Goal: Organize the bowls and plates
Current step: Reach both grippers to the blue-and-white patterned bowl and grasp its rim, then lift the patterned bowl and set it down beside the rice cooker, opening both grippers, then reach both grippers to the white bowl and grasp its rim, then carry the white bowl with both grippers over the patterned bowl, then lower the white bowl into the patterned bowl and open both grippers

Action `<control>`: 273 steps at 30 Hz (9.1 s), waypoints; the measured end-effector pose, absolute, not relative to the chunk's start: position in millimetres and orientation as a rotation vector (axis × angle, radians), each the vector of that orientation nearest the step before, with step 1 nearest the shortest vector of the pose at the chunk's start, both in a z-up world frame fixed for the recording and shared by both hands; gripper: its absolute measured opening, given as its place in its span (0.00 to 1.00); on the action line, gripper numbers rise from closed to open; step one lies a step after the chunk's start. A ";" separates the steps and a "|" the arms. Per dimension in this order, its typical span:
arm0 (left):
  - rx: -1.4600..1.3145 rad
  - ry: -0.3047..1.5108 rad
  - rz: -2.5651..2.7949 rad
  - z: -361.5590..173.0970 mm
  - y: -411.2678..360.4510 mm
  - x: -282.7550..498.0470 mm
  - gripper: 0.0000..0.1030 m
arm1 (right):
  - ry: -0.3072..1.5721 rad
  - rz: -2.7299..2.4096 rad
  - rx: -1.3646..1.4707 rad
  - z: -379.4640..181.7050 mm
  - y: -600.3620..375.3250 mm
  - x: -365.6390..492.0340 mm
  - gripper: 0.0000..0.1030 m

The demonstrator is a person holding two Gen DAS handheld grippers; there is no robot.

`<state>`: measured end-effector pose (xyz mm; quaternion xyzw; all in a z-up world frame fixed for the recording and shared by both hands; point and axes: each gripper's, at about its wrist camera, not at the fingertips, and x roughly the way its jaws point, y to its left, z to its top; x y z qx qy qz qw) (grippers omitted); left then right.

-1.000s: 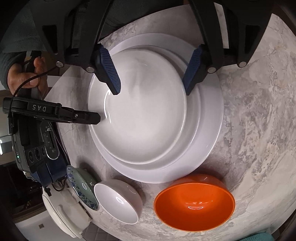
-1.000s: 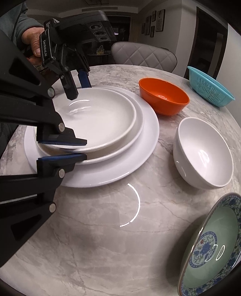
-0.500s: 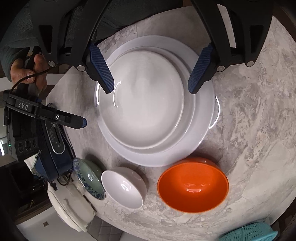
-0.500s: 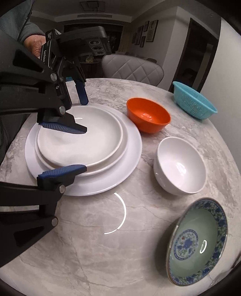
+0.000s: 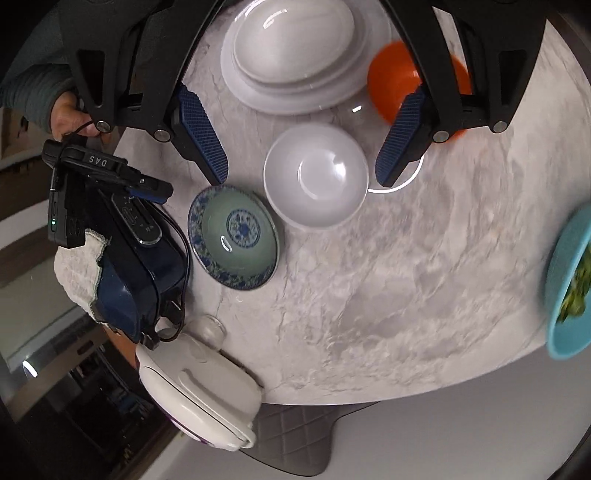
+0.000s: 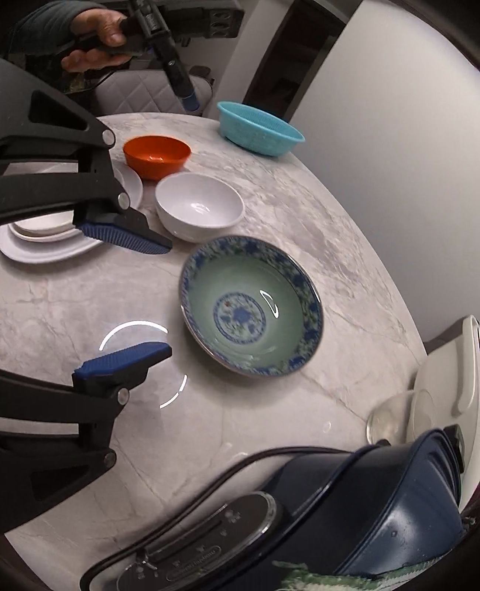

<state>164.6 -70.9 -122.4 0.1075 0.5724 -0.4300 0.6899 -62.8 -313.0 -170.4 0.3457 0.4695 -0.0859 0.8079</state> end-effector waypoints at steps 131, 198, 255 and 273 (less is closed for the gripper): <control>0.071 1.306 -0.734 -125.7 27.9 170.4 0.80 | 0.945 -0.070 0.635 -127.3 -270.7 -70.0 0.61; 0.256 1.511 -0.905 -224.5 -106.8 167.4 0.11 | 1.183 -0.038 0.842 -218.4 -273.3 45.7 0.12; 0.440 1.560 -1.075 -245.2 -209.7 -18.9 0.26 | 1.291 -0.369 0.872 -237.5 -318.9 -141.3 0.10; 0.209 1.522 -1.127 -194.5 -190.3 -12.9 0.78 | 1.256 -0.380 0.858 -225.2 -320.3 -140.4 0.23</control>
